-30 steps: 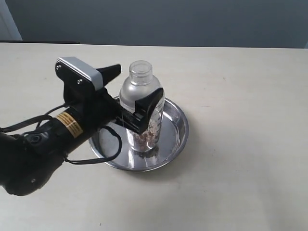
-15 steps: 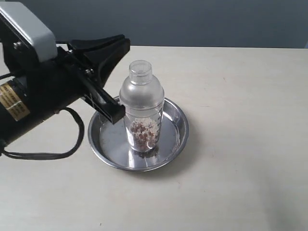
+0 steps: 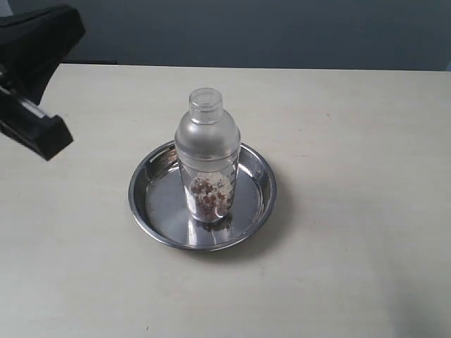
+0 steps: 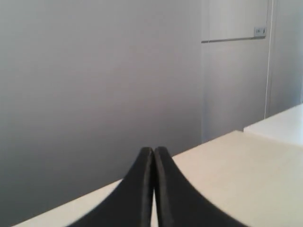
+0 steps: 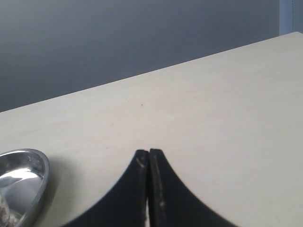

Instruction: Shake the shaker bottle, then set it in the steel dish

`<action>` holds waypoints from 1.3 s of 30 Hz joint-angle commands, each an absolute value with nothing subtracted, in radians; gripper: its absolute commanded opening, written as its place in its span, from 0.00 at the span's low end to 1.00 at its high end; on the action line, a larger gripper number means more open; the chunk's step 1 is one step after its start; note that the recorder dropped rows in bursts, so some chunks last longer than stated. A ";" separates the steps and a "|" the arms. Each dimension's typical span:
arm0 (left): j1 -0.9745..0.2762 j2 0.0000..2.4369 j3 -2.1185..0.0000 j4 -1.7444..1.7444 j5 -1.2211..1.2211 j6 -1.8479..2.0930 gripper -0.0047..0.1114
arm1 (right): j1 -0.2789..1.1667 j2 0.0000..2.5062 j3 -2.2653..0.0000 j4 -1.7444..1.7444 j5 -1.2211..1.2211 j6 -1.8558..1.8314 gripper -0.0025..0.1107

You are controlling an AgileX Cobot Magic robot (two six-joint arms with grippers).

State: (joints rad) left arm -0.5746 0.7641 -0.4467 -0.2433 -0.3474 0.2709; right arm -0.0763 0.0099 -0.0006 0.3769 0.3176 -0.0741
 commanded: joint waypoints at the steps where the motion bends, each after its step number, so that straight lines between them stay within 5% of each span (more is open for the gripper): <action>1: -0.543 0.677 -0.428 -0.453 -0.201 0.544 0.05 | -0.079 0.005 0.000 0.379 0.307 -0.077 0.02; 10: -0.350 0.418 -0.078 -0.274 -0.295 0.168 0.04 | -0.079 0.005 0.000 0.379 0.307 -0.077 0.02; 23: -0.036 0.000 0.000 -0.272 0.221 0.151 0.04 | -0.079 0.005 0.000 0.379 0.307 -0.077 0.02; 39: -0.027 0.000 0.000 -0.181 0.242 -0.007 0.04 | -0.079 0.005 0.000 0.379 0.307 -0.077 0.02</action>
